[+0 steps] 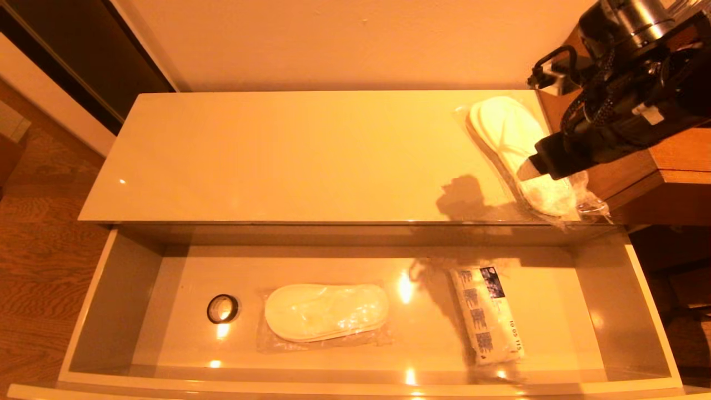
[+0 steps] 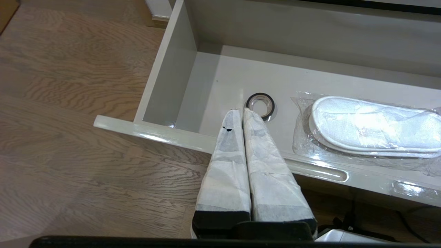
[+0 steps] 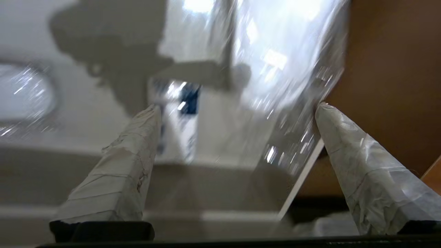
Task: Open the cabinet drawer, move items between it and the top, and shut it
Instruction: Place the disposable slippers on the table, then take out the tissue from the drawer
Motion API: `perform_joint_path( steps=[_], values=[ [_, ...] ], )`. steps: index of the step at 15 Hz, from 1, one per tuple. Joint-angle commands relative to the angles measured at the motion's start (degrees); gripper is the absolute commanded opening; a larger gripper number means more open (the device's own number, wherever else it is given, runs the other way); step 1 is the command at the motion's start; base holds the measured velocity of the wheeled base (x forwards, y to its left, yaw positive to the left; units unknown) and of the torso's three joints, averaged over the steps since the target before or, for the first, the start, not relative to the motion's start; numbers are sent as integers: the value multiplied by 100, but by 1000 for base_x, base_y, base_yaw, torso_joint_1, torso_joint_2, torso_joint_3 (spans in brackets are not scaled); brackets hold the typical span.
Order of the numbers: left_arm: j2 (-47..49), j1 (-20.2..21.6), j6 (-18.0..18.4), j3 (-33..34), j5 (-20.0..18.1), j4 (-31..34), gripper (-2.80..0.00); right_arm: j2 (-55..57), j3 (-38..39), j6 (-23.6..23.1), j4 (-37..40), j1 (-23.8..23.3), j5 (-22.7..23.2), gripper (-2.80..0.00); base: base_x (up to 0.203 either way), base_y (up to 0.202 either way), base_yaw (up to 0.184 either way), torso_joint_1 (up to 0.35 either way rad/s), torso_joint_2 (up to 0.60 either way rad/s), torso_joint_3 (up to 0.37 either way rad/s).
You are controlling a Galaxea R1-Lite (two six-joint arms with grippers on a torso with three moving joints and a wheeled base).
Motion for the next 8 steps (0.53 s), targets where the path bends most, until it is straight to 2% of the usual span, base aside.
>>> perform_joint_path(
  steps=[1, 2, 5, 8],
  values=[
    [-222, 2, -3, 9, 2, -2, -280, -220, 64, 1057, 797, 408, -22, 0, 0, 0, 0, 0, 0, 0],
    [-222, 2, -3, 9, 2, -2, -280, -202, 253, 1485, 1025, 513, -26, 0, 0, 0, 0, 0, 0, 0],
    [-222, 2, -3, 9, 2, -2, -280, -130, 1248, 2223, 1094, 565, -57, 0, 0, 0, 0, 0, 0, 0],
    [-222, 2, -3, 9, 2, -2, -280, -158, 2276, 2603, 805, 567, -68, 0, 0, 0, 0, 0, 0, 0]
  ],
)
